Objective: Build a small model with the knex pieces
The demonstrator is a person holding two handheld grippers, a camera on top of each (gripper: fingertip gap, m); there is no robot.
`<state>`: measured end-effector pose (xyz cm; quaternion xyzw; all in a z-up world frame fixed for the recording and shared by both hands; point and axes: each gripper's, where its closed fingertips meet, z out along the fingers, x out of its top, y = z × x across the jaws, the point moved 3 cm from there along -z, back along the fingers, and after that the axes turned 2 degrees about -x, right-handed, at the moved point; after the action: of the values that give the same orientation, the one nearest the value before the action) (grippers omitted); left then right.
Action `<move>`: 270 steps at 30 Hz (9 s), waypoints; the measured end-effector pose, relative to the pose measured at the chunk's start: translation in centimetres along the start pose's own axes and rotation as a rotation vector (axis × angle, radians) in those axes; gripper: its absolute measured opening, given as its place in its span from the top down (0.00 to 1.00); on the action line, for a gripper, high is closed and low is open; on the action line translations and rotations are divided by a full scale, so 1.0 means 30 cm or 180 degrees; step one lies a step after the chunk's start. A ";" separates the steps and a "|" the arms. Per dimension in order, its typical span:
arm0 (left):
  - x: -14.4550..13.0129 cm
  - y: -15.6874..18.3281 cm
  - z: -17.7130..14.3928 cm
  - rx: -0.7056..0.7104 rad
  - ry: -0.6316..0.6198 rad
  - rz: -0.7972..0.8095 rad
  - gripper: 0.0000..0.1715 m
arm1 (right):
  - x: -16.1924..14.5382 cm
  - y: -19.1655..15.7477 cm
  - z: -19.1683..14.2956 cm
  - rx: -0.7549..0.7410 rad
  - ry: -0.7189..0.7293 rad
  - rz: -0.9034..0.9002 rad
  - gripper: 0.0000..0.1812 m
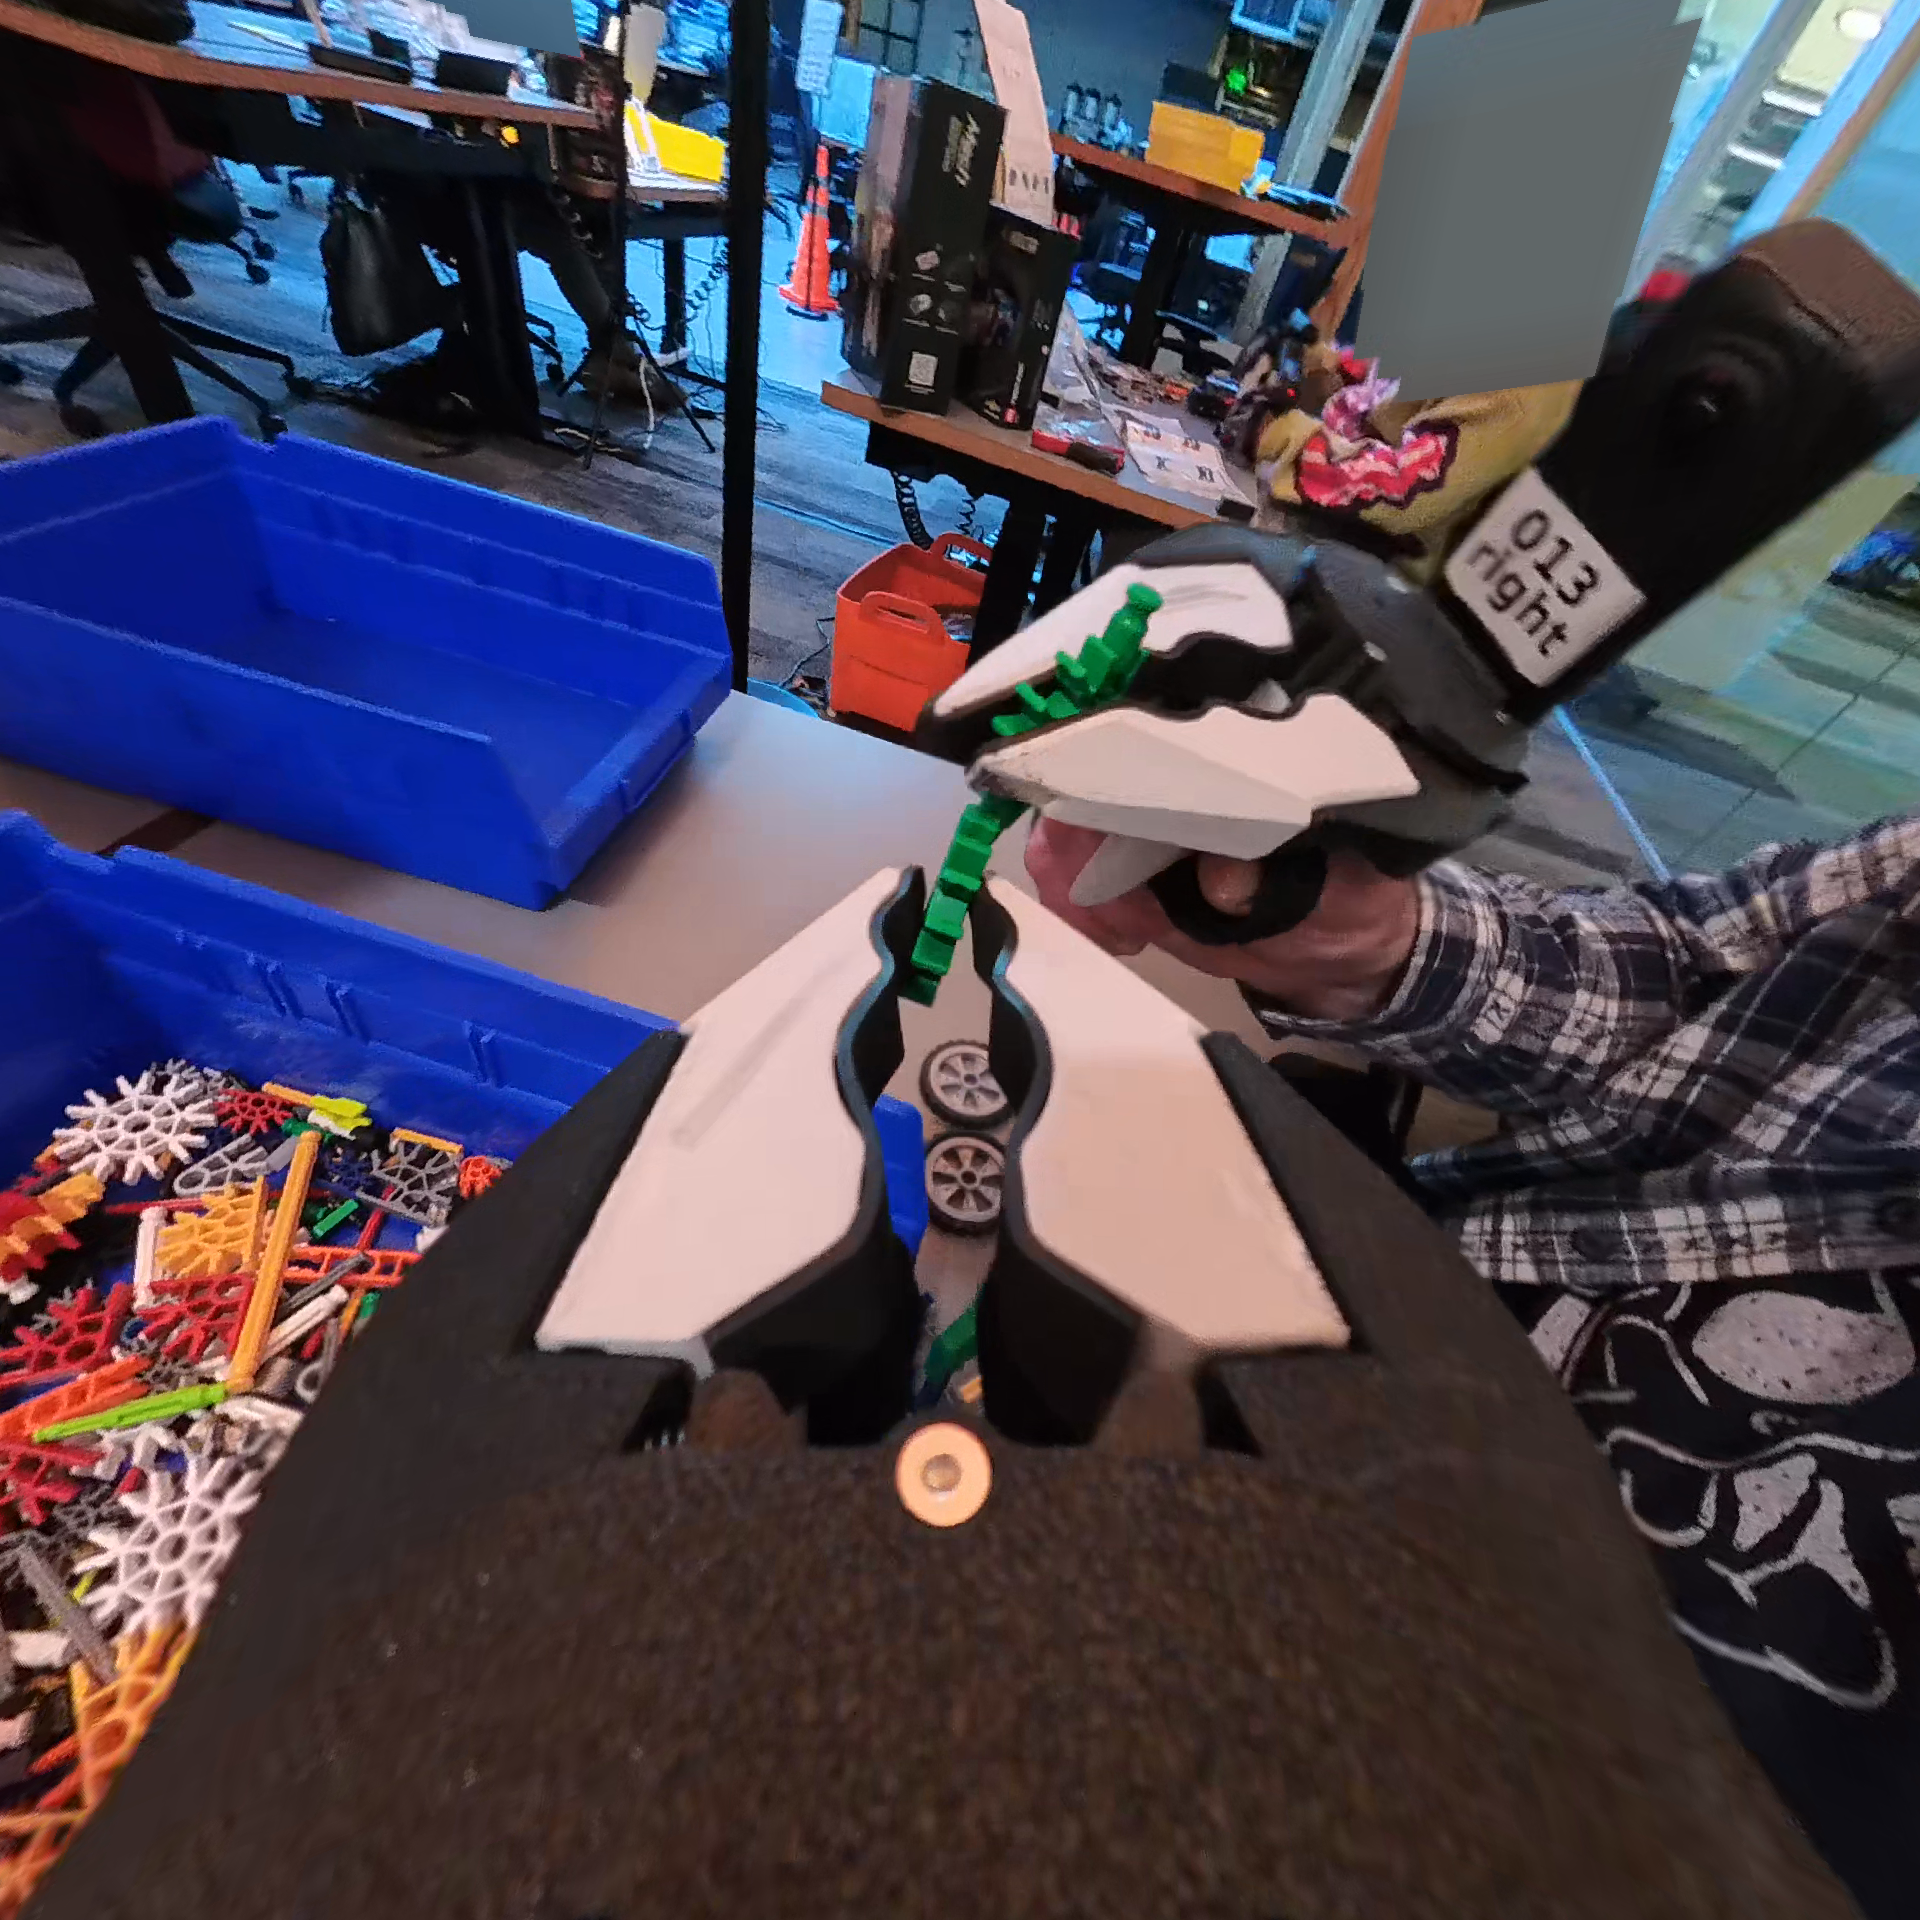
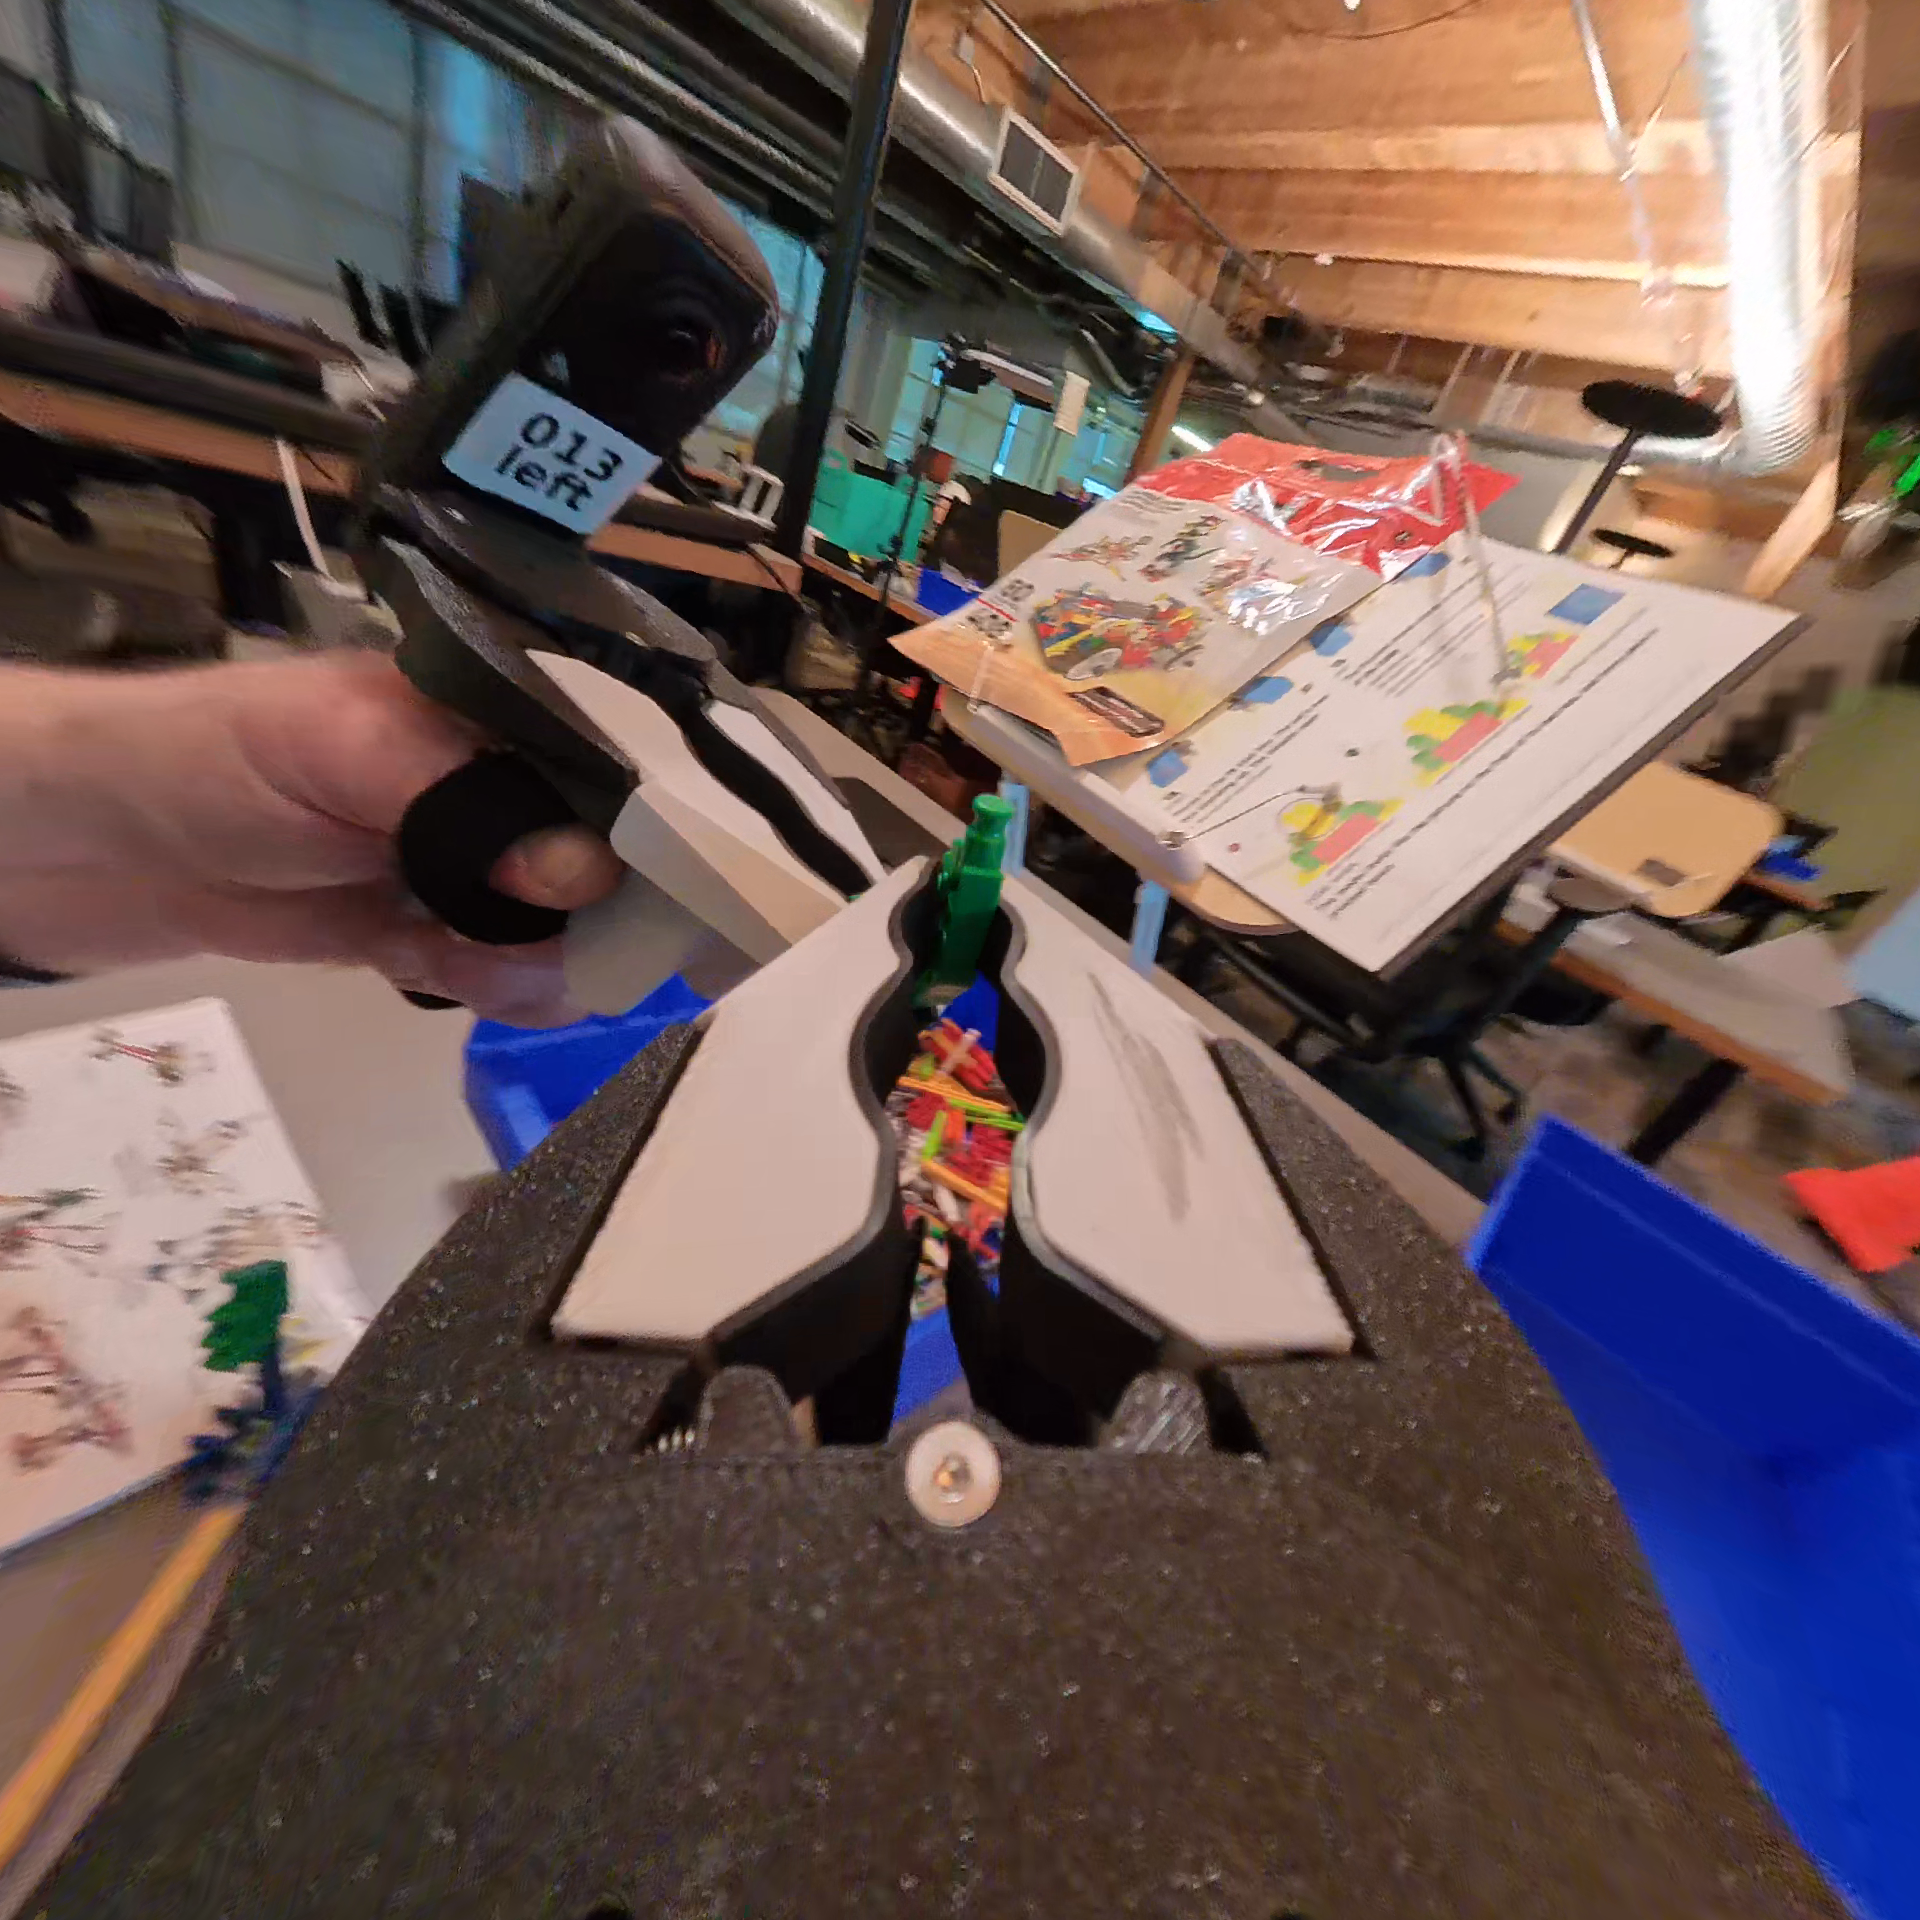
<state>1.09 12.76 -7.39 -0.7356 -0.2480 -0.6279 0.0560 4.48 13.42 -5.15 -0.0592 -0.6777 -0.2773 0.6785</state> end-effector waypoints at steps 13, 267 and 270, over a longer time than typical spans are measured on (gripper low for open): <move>0.000 -0.083 -0.062 0.0332 0.0333 -0.0340 0.98 | -0.003 0.053 0.073 -0.0022 0.0008 0.0410 0.98; -0.386 0.332 0.345 -0.0119 -0.2112 0.1640 0.91 | -0.366 -0.173 -0.513 0.1290 -0.2051 0.0702 0.97; -0.381 0.328 0.343 -0.0152 -0.2076 0.1599 0.91 | -0.363 -0.169 -0.510 0.1258 -0.2007 0.0695 0.97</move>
<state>13.59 4.87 -18.12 -0.9348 -0.0509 -0.3341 0.1089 16.52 5.41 -18.18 -0.0814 -0.8831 -0.0357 0.4607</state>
